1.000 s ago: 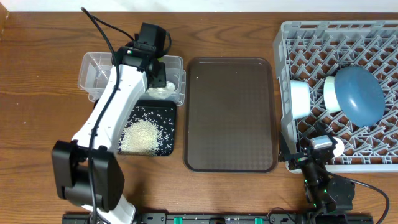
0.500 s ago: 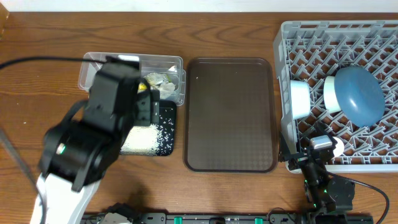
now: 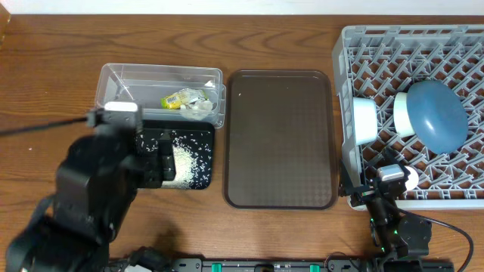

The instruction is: Sort waste into correct bins and load items into the dishwasher rack

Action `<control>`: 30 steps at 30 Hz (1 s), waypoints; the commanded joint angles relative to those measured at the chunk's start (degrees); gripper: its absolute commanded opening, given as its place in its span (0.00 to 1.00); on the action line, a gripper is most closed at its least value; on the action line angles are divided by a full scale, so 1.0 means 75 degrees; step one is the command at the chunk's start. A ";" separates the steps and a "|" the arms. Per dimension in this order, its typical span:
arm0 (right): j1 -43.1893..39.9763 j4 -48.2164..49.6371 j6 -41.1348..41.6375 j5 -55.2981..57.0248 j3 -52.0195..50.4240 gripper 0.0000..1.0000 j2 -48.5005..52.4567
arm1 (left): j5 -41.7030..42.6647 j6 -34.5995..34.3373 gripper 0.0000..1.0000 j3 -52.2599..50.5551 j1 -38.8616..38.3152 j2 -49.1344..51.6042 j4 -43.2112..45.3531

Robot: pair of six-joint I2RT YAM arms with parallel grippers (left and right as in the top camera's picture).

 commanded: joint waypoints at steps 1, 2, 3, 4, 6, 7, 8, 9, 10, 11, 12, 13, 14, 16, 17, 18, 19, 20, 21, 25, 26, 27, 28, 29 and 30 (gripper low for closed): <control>-0.0108 -0.0003 0.0082 -0.0035 -0.0029 0.99 -0.0026 | -0.0090 0.0128 0.90 -0.1122 0.0326 -0.0860 0.0766; -0.0108 -0.0003 0.0082 -0.0035 -0.0029 0.99 -0.0026 | -0.0090 0.0128 0.90 -0.1597 0.0423 -0.1195 0.1163; -0.0108 -0.0003 0.0082 -0.0035 -0.0029 0.99 -0.0026 | -0.0090 0.0128 0.90 -0.2069 0.0507 -0.1539 0.1550; -0.0108 -0.0003 0.0082 -0.0035 -0.0029 0.99 -0.0026 | -0.0087 0.0125 0.91 -0.2477 0.0589 -0.1839 0.1874; -0.0108 -0.0003 0.0082 -0.0035 -0.0029 0.99 -0.0026 | -0.0061 0.0122 0.90 -0.3331 0.0766 -0.2474 0.2550; -0.0108 -0.0003 0.0082 -0.0035 -0.0029 0.99 -0.0026 | -0.0061 0.0122 0.91 -0.3716 0.0851 -0.2774 0.2847; -0.0108 -0.0003 0.0082 -0.0035 -0.0029 0.99 -0.0026 | -0.0061 0.0119 0.90 -0.4202 0.0970 -0.3165 0.3223; -0.0108 -0.0003 0.0082 -0.0035 -0.0029 0.99 -0.0026 | -0.0055 0.0117 0.91 -0.4561 0.1064 -0.3459 0.3500; -0.0108 -0.0003 0.0082 -0.0035 -0.0029 0.99 -0.0026 | 0.0000 0.0114 0.90 -0.4975 0.1177 -0.3809 0.3794; -0.0108 -0.0003 0.0082 -0.0035 -0.0029 0.99 -0.0026 | 0.0000 0.0079 0.90 -0.5301 0.1271 -0.4092 0.4004; -0.0108 -0.0003 0.0082 -0.0035 -0.0029 0.99 -0.0026 | 0.0000 0.0061 0.90 -0.5613 0.1349 -0.4360 0.4188; -0.0108 -0.0003 0.0082 -0.0035 -0.0029 0.99 -0.0026 | 0.0000 0.0061 0.90 -0.5965 0.1411 -0.4663 0.4371; -0.0108 -0.0003 0.0082 -0.0035 -0.0029 0.99 -0.0026 | -0.0003 0.0064 0.90 -0.6254 0.1448 -0.4905 0.4508; -0.0108 -0.0003 0.0082 -0.0035 -0.0029 0.99 -0.0026 | -0.0003 0.0064 0.91 -0.6878 0.1480 -0.5429 0.4771; -0.0108 -0.0003 0.0082 -0.0035 -0.0029 0.99 -0.0026 | -0.0003 0.0064 0.91 -0.7125 0.1480 -0.5627 0.4893; -0.0108 -0.0003 0.0082 -0.0035 -0.0029 0.99 -0.0026 | 0.0000 0.0061 0.91 -0.7364 0.1478 -0.5814 0.5053; -0.0108 -0.0003 0.0082 -0.0035 -0.0029 0.99 -0.0026 | 0.0000 0.0061 0.91 -0.7673 0.1478 -0.6035 0.5304; -0.0108 -0.0003 0.0082 -0.0035 -0.0029 0.99 -0.0026 | 0.0000 0.0061 0.91 -0.7938 0.1478 -0.6216 0.5549; -0.0108 -0.0003 0.0082 -0.0035 -0.0029 0.99 -0.0026 | 0.0000 0.0061 0.91 -0.8154 0.1478 -0.6353 0.5759; -0.0108 -0.0003 0.0082 -0.0035 -0.0029 0.99 -0.0026 | 0.0000 0.0061 0.91 -0.8894 0.1469 -0.6473 0.6534; -0.0108 -0.0003 0.0079 -0.0035 -0.0029 0.99 -0.0026 | 0.0000 0.0061 0.91 -0.9060 0.1457 -0.6473 0.6647; -0.0108 -0.0003 0.0082 -0.0035 -0.0029 0.99 -0.0026 | 0.0000 0.0061 0.91 -0.9197 0.1448 -0.6473 0.6694; -0.0108 -0.0003 0.0079 -0.0035 -0.0029 0.99 -0.0026 | 0.0000 0.0058 0.91 -0.9358 0.1448 -0.6473 0.6735; -0.0108 -0.0003 0.0082 -0.0035 -0.0029 0.99 -0.0026 | 0.0000 0.0061 0.91 -0.9515 0.1448 -0.6473 0.6764; -0.0108 -0.0003 0.0079 -0.0035 -0.0029 0.99 -0.0026 | 0.0000 0.0061 0.91 -0.9637 0.1448 -0.6473 0.6773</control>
